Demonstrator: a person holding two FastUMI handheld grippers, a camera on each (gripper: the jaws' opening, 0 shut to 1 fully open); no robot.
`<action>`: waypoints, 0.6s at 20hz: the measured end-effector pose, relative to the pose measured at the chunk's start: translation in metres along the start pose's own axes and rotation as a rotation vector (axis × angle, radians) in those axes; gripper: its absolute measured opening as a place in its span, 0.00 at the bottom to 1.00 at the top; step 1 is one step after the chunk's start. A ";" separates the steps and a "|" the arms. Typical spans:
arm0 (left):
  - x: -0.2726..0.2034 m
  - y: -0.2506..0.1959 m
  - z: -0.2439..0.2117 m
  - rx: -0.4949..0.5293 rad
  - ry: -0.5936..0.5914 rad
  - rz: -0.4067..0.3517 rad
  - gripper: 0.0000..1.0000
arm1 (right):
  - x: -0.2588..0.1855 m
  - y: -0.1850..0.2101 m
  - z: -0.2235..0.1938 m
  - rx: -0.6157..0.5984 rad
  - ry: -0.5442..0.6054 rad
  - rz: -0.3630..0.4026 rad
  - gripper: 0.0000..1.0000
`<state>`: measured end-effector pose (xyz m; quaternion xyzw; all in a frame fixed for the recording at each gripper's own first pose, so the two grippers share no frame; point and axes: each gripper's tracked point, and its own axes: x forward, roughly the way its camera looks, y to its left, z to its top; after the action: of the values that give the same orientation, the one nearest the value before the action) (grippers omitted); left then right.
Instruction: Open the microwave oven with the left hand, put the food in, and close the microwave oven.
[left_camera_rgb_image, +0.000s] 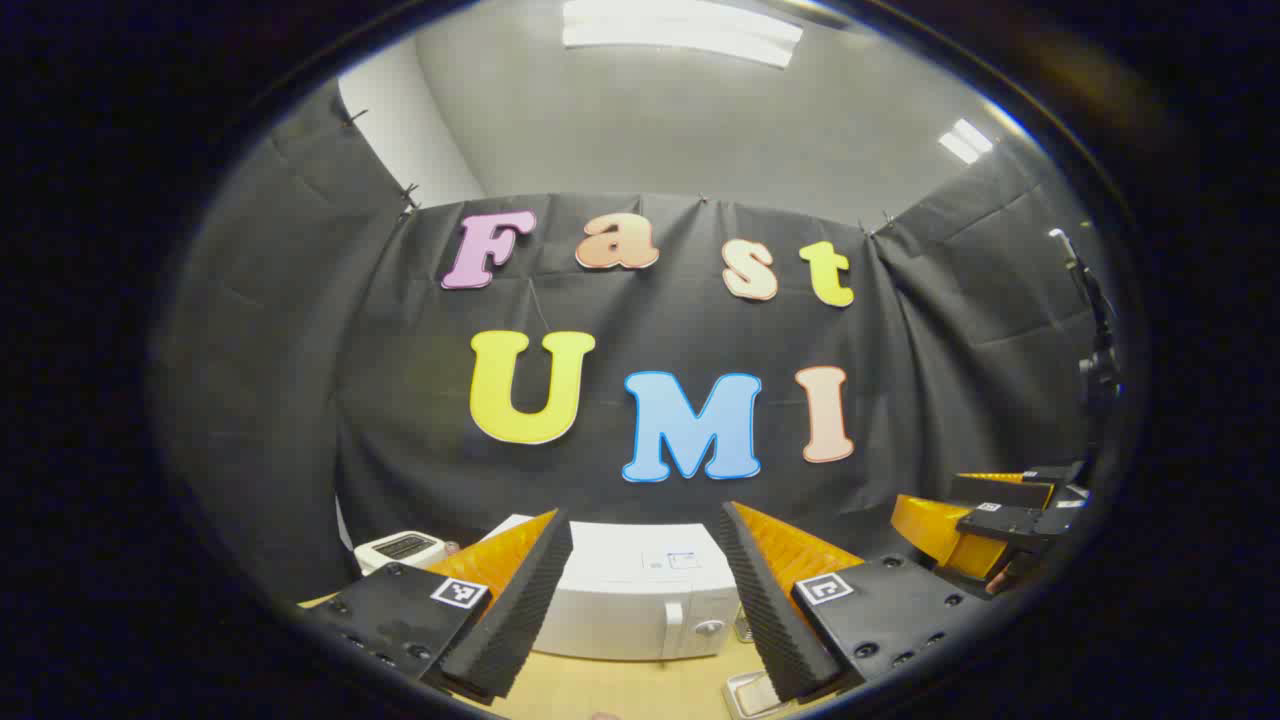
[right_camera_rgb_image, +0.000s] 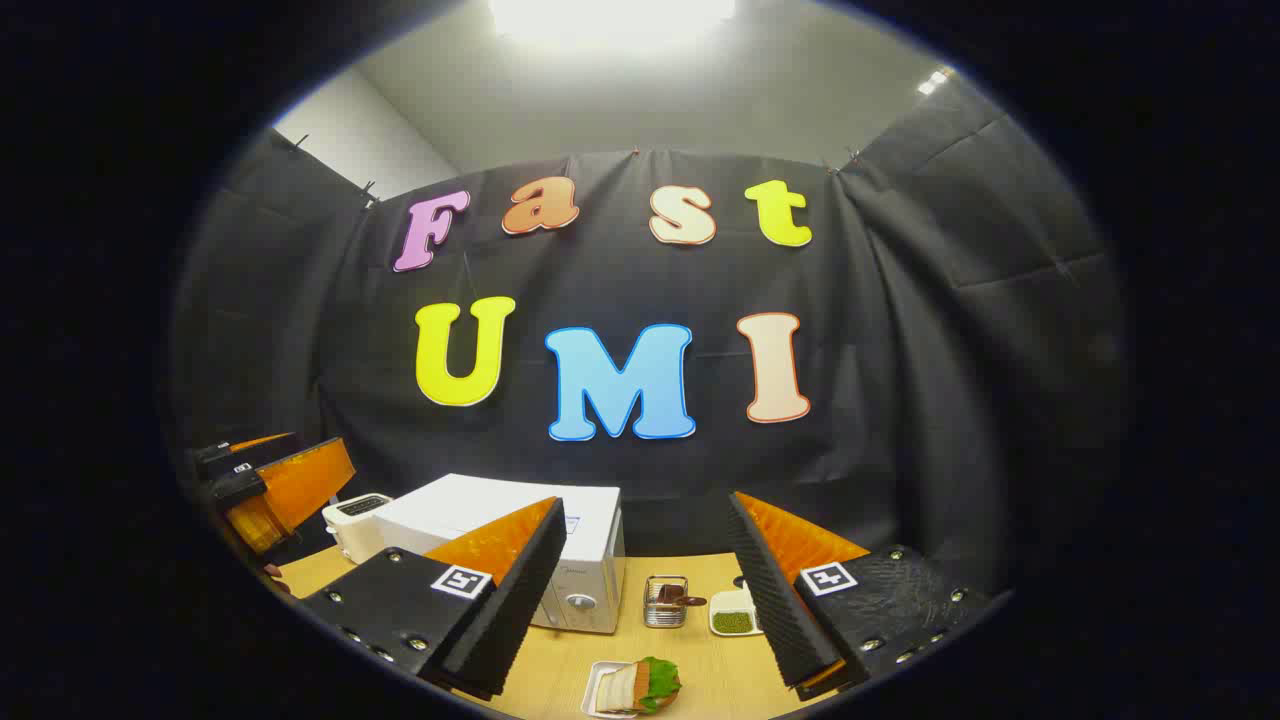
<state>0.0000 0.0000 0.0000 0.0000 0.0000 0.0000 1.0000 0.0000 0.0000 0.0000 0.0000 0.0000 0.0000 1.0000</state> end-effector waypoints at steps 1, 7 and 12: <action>0.000 -0.002 -0.003 0.007 0.005 -0.005 0.97 | -0.001 -0.001 0.000 0.002 -0.003 -0.001 0.96; 0.002 -0.012 -0.013 0.005 0.033 -0.025 0.96 | 0.000 -0.008 -0.004 -0.003 0.005 -0.004 0.96; 0.010 -0.015 -0.021 -0.006 0.047 -0.034 0.97 | 0.002 -0.008 -0.009 0.005 0.015 -0.007 0.96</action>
<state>0.0097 -0.0154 -0.0212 -0.0028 0.0235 -0.0170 0.9996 0.0016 -0.0079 -0.0086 0.0023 0.0076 -0.0037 1.0000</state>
